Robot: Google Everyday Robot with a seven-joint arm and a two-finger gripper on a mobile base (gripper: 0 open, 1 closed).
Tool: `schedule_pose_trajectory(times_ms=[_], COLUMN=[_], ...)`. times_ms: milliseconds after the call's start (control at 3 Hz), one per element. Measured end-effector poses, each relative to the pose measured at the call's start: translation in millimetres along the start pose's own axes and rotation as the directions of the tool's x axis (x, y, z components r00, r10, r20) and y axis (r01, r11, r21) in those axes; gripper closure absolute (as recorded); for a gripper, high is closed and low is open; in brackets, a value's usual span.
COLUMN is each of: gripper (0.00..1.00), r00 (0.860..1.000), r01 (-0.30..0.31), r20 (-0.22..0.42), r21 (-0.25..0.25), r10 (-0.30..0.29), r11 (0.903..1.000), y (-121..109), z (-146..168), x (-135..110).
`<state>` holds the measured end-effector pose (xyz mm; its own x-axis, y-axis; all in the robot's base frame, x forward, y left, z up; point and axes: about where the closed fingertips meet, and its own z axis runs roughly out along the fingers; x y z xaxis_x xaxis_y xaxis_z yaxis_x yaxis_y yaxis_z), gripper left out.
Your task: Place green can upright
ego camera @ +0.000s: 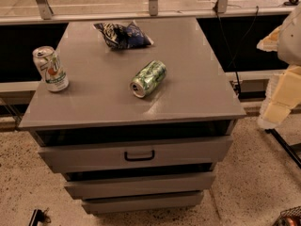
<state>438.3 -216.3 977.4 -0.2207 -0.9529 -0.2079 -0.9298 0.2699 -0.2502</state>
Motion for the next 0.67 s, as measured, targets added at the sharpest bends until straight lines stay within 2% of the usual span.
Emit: schedule_pose_trajectory(times_ms=[333, 667], gripper=[0.0, 0.0], r00=[1.0, 0.994], r01=[0.0, 0.1], r20=[0.0, 0.045], r21=[0.0, 0.003], r10=[0.0, -0.1], r11=[1.0, 0.995], y=[0, -14], z=[0, 5], x=[0, -19])
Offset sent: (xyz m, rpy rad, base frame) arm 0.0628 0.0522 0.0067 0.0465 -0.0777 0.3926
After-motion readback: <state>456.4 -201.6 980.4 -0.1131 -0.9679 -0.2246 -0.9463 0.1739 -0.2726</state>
